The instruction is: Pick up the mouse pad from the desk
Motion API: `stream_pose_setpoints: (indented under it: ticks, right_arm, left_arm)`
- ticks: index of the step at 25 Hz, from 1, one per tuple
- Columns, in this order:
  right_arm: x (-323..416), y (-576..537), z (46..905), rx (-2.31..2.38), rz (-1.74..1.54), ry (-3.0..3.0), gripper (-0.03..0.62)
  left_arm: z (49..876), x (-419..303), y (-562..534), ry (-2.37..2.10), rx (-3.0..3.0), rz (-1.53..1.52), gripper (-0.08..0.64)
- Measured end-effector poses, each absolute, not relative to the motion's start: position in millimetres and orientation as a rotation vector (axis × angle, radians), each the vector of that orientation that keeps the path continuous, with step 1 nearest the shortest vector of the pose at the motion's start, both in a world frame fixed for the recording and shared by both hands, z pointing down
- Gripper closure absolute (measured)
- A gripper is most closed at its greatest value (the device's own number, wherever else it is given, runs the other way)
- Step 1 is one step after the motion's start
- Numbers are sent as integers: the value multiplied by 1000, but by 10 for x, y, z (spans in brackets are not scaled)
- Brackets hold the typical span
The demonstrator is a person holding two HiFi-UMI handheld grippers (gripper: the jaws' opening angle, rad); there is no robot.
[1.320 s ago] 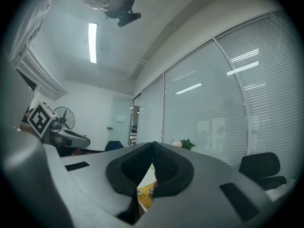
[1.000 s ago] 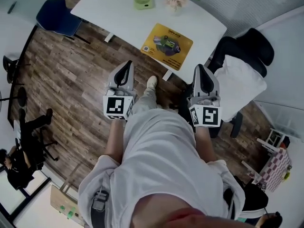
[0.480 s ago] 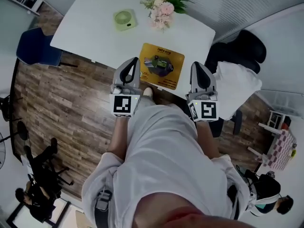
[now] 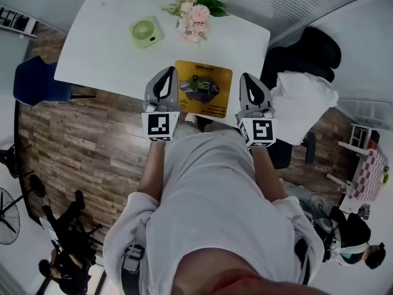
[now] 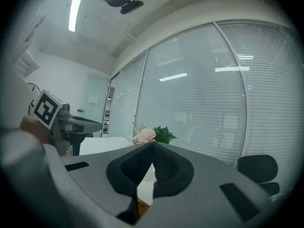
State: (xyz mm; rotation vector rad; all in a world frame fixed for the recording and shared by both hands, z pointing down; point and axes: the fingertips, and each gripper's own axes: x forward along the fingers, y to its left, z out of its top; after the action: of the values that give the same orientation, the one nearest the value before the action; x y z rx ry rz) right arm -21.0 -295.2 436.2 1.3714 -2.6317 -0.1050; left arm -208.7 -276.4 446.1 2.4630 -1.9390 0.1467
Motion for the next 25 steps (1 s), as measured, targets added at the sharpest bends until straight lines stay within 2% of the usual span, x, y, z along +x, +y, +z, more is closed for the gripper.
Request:
stream_pose_setpoints:
  ticks: [8,13,15,18,21,25]
  right_arm:
    - [-111,-3067,4763,1385,-11,-2587,592]
    - [-81,-3136,5082,1393,74,-2534,592]
    - [-79,-3157,5179,1394,86,-2513,592]
    - [-46,-3249,5449,1401,128,-2440,592]
    - [27,-3430,5970,1398,218,-2307,586]
    - [87,-3637,6860,1333,360,-2127,464]
  left_arm:
    - [4695,-1960,-2941,-1875,2464,188,566]
    - [5107,-1908,-3073,-1807,2450,282,525]
    - [5427,-1909,-3178,-1756,2404,345,479]
    - [6033,-1927,-3338,-1643,2316,460,360]
    - [6628,-2021,-3480,-1601,2224,602,342]
    - [7278,-2143,-3648,-1573,2076,714,336]
